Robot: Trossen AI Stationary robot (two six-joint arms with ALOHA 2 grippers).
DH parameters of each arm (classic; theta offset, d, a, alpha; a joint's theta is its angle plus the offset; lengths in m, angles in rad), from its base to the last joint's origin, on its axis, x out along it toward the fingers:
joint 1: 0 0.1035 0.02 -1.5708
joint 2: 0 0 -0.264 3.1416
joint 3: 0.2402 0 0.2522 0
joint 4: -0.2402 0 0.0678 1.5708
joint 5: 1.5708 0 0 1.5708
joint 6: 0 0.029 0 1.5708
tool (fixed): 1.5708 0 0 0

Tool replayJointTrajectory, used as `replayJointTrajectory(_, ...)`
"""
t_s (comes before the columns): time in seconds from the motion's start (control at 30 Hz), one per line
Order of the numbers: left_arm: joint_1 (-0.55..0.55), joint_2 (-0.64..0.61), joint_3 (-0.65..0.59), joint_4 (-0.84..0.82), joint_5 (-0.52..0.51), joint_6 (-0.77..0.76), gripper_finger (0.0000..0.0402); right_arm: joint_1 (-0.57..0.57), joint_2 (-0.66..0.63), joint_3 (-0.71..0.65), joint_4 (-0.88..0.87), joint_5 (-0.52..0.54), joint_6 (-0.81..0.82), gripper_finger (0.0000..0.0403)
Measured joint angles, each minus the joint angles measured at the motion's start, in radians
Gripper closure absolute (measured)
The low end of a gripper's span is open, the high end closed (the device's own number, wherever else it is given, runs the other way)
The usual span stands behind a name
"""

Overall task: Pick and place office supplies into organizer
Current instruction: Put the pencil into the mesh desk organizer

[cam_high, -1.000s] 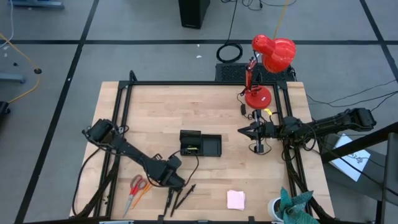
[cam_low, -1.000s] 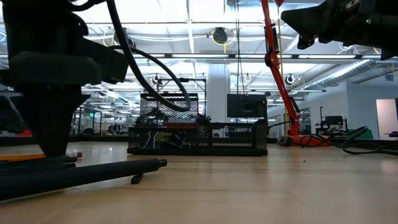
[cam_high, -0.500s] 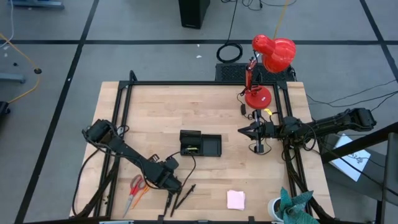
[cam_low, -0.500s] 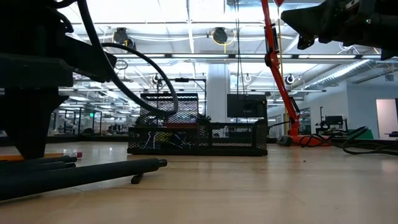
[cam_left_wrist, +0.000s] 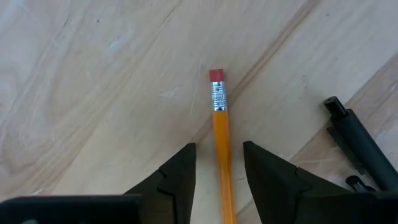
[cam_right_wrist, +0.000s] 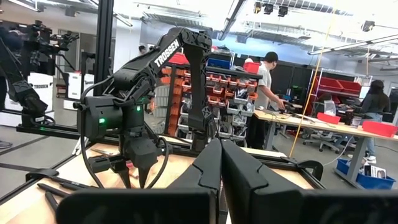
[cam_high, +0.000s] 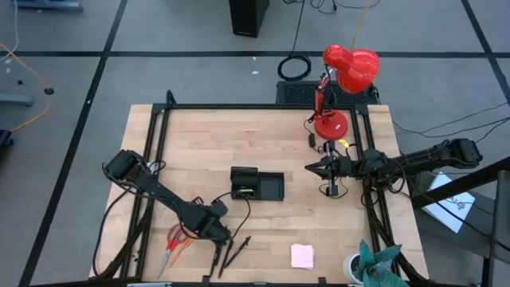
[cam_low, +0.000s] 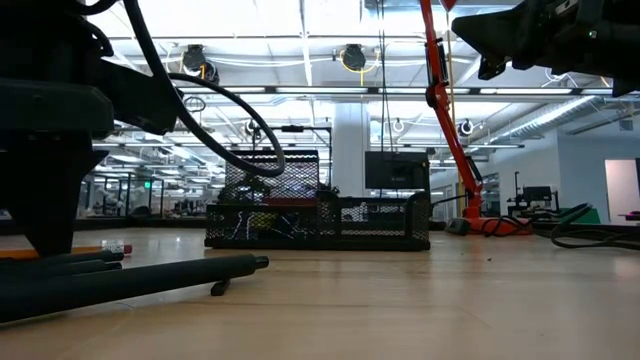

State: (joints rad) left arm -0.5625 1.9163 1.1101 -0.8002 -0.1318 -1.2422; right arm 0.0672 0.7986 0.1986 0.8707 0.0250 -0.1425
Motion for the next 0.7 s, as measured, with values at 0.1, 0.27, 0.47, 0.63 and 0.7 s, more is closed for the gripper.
replayJointTrajectory(0.1,0.000,0.000,-0.001,0.004,-0.002,0.000,0.0257,0.000,0.000,0.000,0.000,0.000,0.000,0.0399)
replayJointTrajectory(0.27,0.000,0.000,-0.001,0.009,-0.007,0.000,0.0260,0.000,0.000,0.000,0.000,0.000,0.000,0.0399)
replayJointTrajectory(0.47,-0.002,0.000,-0.001,0.025,-0.020,0.004,0.0321,0.000,0.000,0.000,0.000,0.000,0.000,0.0399)
replayJointTrajectory(0.63,-0.001,0.000,-0.001,0.029,-0.031,0.023,0.0375,0.000,0.000,0.000,0.000,0.000,0.000,0.0399)
replayJointTrajectory(0.7,-0.002,0.000,-0.001,0.034,-0.041,0.036,0.0388,0.000,0.000,0.000,0.000,0.000,0.000,0.0399)
